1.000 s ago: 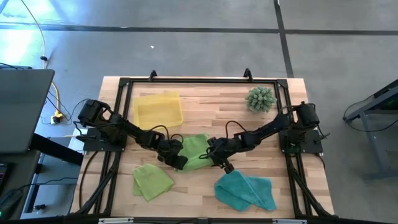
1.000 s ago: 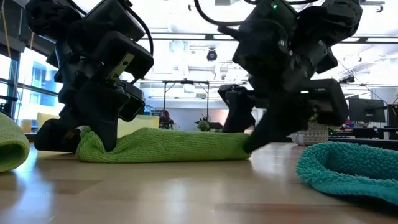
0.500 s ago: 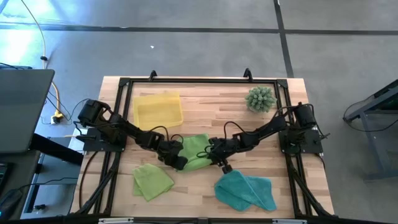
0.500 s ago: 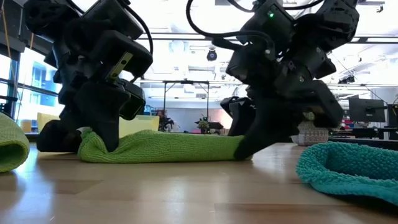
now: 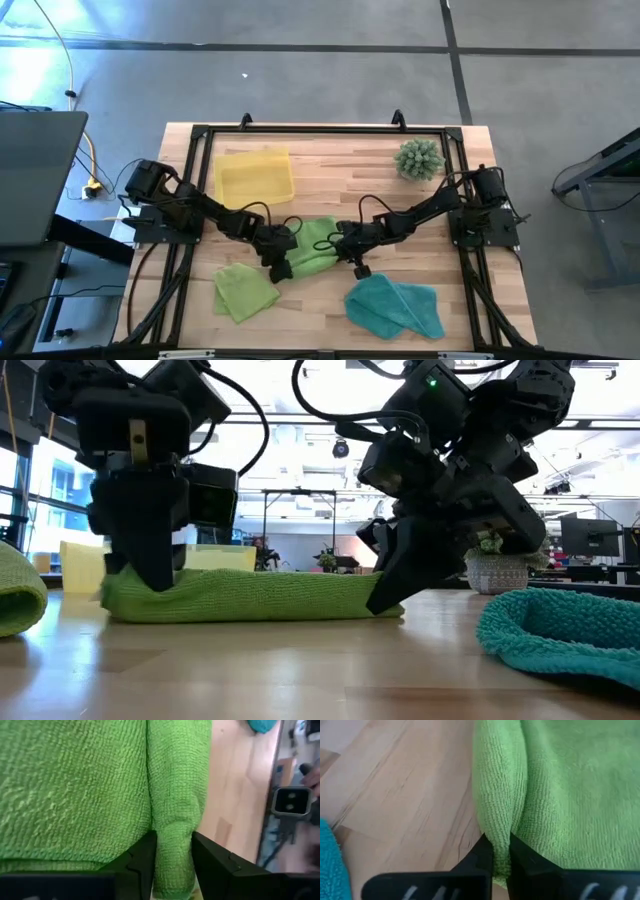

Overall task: Roll microfiber towels into tight, uniform cylinder then place into a basket
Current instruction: Roll the green microfiber towel

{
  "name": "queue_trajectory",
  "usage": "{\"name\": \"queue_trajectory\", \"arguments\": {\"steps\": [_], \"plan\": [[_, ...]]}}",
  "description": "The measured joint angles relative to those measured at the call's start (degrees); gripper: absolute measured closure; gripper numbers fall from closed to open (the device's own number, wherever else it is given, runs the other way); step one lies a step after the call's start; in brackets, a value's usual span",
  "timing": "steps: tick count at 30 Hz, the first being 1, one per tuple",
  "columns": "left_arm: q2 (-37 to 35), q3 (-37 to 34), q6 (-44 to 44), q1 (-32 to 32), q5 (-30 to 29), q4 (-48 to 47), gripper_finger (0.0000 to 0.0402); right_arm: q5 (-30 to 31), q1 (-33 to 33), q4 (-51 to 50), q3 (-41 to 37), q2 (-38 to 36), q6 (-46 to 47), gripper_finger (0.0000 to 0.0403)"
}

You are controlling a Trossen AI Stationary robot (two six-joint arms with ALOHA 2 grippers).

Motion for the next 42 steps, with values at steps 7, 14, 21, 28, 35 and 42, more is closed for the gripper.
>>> {"name": "queue_trajectory", "arguments": {"steps": [7, 14, 21, 28, 35, 42], "plan": [[-7.3, -0.1, 10.7, 2.7, -3.7, -14.5, 0.0287, -0.6, 0.0, -0.1, -0.1, 0.0, 1.9, 0.0398], [-16.4, -0.1, 14.2, 1.9, -10.0, -24.0, 0.0267, -0.7, -0.1, 0.0, -0.2, 0.1, 3.0, 0.0398], [-20.5, 0.0, 21.0, -6.1, -19.0, -14.9, 0.0246, -1.4, -0.7, 0.1, -0.2, 0.1, 4.7, 0.0398], [-18.4, 0.0, 25.1, -12.2, -32.4, -12.6, 0.0228, -1.6, -1.6, 0.2, -0.2, 0.2, 6.4, 0.0398], [-13.2, 0.0, 26.1, -15.5, -33.2, -12.3, 0.0198, -1.1, -2.2, 1.6, -0.3, 0.2, 7.6, 0.0398], [-6.0, 0.0, 32.4, -18.0, -45.9, -12.0, 0.0188, -0.8, -2.2, 2.3, -0.3, 0.2, 8.8, 0.0398]]}}
